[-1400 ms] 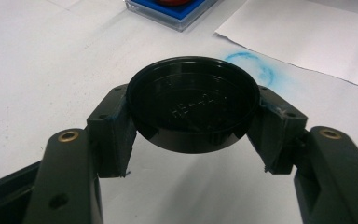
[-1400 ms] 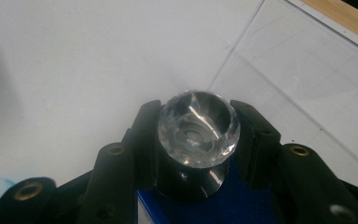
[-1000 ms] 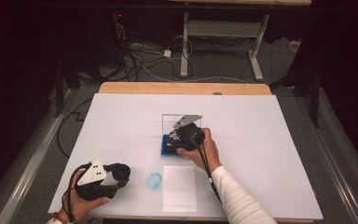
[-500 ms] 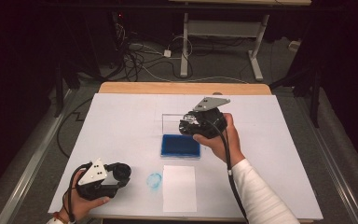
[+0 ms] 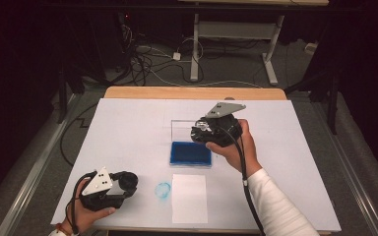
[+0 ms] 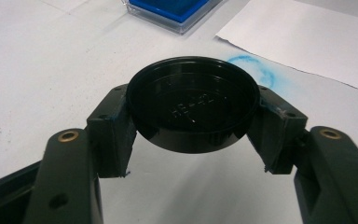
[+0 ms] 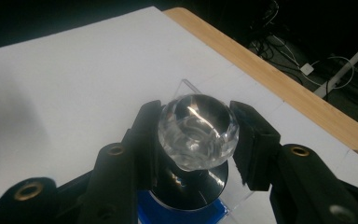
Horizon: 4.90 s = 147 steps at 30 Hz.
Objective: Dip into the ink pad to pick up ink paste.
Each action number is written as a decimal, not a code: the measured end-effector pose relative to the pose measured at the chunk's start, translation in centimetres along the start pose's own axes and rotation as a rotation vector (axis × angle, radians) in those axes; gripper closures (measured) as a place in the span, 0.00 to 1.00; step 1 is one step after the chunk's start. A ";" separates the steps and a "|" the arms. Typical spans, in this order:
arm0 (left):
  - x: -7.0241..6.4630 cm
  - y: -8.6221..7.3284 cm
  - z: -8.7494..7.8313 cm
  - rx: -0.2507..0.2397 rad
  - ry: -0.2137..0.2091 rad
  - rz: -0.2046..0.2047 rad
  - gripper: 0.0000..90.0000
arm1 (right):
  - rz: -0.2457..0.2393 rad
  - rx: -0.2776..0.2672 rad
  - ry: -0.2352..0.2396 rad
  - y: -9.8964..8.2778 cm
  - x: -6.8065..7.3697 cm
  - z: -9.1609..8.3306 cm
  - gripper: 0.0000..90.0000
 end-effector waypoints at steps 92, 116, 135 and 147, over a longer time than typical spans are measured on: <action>-0.3 -0.3 0.3 0.020 -0.016 0.007 0.41 | 0.038 0.127 0.002 -8.6 0.5 5.8 0.63; -0.3 -0.3 0.4 0.021 -0.014 0.007 0.41 | 0.042 0.116 -0.005 -8.7 0.7 5.5 0.63; 0.0 0.0 0.7 0.019 -0.008 -0.001 0.41 | 0.043 -0.044 0.020 -5.3 0.5 -0.1 0.63; 0.1 0.0 0.8 0.023 -0.008 0.004 0.41 | 0.030 -0.110 0.052 -4.1 1.3 -2.8 0.63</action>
Point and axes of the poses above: each handheld gripper's, and its own axes: z roughly forward along the jaws, y roughly out of its top, x roughly to its left, the point moved 9 cm from there along z, roughly forward along the jaws, and after that the axes turned 2 degrees about -x, right-handed, at the moved point
